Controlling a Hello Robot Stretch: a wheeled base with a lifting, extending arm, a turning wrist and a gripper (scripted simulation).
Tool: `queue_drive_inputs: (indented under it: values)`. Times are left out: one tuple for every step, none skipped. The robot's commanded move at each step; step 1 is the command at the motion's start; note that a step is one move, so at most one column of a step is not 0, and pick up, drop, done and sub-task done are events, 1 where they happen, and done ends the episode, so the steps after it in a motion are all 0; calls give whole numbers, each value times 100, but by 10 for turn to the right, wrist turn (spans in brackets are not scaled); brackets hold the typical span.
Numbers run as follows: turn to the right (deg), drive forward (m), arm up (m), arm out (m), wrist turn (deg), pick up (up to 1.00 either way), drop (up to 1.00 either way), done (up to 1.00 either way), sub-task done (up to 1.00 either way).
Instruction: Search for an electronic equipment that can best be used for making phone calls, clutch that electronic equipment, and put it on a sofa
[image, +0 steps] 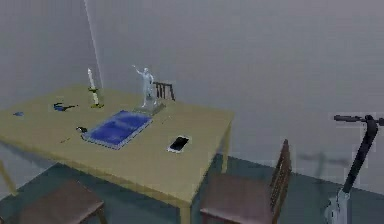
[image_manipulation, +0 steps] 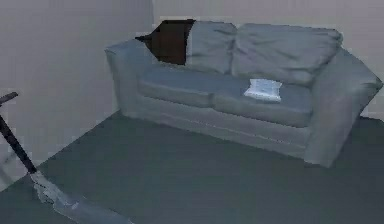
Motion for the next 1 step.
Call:
queue_drive_inputs:
  values:
    - [270, 0, 0, 0, 0, 0, 0, 0, 0]
